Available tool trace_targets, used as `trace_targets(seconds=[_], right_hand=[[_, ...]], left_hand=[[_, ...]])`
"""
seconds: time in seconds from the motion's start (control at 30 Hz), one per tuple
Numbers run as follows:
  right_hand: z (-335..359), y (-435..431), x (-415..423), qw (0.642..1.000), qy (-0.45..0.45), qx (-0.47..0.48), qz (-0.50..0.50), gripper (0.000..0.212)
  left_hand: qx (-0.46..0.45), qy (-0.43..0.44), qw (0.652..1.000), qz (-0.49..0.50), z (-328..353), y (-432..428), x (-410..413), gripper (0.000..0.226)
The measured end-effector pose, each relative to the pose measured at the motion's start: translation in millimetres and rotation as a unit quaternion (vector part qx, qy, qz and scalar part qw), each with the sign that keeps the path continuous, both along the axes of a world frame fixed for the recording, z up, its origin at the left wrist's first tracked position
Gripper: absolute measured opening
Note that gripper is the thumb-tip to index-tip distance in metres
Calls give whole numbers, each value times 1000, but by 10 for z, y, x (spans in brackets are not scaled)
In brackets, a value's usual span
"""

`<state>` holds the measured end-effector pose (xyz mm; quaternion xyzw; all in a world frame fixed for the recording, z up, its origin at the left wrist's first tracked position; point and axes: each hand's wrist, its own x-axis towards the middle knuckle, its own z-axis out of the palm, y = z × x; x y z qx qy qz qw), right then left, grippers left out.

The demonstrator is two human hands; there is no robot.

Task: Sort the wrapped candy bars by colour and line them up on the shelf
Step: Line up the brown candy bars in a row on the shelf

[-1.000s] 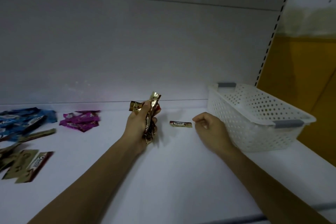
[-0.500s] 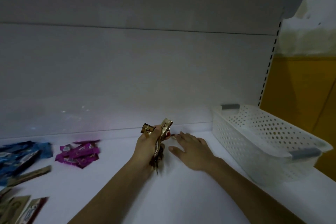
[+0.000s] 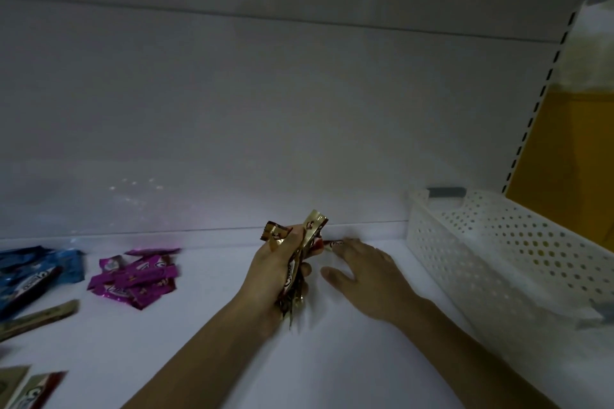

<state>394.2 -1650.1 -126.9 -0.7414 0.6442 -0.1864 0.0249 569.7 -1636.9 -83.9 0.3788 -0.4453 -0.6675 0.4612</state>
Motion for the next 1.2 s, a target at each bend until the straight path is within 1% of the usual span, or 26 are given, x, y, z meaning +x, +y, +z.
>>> trace_targets(seconds=[0.03, 0.07, 0.1, 0.13, 0.17, 0.2, 0.23, 0.27, 0.3, 0.37, 0.5, 0.57, 0.6, 0.67, 0.73, 0.77, 0.8, 0.87, 0.93, 0.97, 1.07, 1.13, 1.2], right_hand=[[22, 8, 10, 1000, -17, -10, -2, 52], [58, 16, 27, 998, -59, -25, -5, 46], [114, 36, 54, 988, -146, -41, -11, 39], [187, 70, 92, 962, -268, -44, -11, 35], [269, 109, 138, 919, -392, -34, 3, 36], [343, 142, 171, 876, -480, -24, 25, 40], [389, 164, 193, 854, -519, -21, 42, 40], [415, 189, 211, 846, -530, -22, 54, 36], [432, 209, 226, 843, -534, -25, 60, 27], [449, 224, 214, 825, -563, -27, 44, 10], [474, 229, 87, 764, -644, -12, 33, 20], [473, 254, 33, 747, -664, -12, 35, 18], [478, 269, 8, 745, -666, -15, 34, 15], [506, 269, -37, 749, -662, -12, 28, 12], [532, 262, -61, 753, -658, 12, 15, 16], [523, 246, -75, 760, -649, 20, 2, 18], [506, 233, -85, 775, -632, 18, -14, 16], [424, 212, -121, 822, -567, -2, -44, 6], [345, 184, -166, 875, -480, -8, -62, 17], [332, 161, -183, 890, -452, -4, -61, 18], [364, 3, -227, 915, -400, 7, -55, 11], [386, -134, -260, 937, -342, 11, -68, 9], [354, -231, -271, 950, -297, 22, -88, 8]], left_hand=[[-1, -1, 1000, 2, -2, -13, -2, 35], [-2, -1, 1000, 6, -7, -26, -2, 33], [-4, -2, 1000, 12, -12, -36, -4, 30], [-7, -6, 1000, 18, -18, -45, -5, 28], [-13, -11, 1000, 21, -25, -50, -11, 26], [-22, -18, 999, 23, -31, -53, -17, 24], [-36, -32, 999, 22, -36, -52, -23, 24], [-52, -51, 997, 20, -41, -49, -29, 23], [-68, -67, 995, 17, -44, -46, -36, 22], [-81, -78, 994, 16, -51, -43, -48, 20], [-66, -63, 995, 28, -55, -39, -39, 22], [-48, -45, 997, 36, -46, -23, -40, 23], [-41, -37, 998, 37, -38, -11, -40, 23], [-27, -22, 999, 40, -7, 9, -42, 22], [-9, -4, 999, 51, 8, 16, -22, 20], [0, 6, 998, 57, 11, 13, -11, 18], [9, 17, 998, 63, 13, 8, 2, 18], [24, 42, 996, 75, -1, -1, 27, 18], [31, 65, 993, 89, -21, -14, 40, 21], [31, 71, 992, 96, -23, -20, 38, 21], [28, 83, 991, 104, -17, -43, 13, 20], [29, 80, 991, 104, -9, -51, 5, 21], [28, 71, 992, 100, -11, -49, 8, 22]])
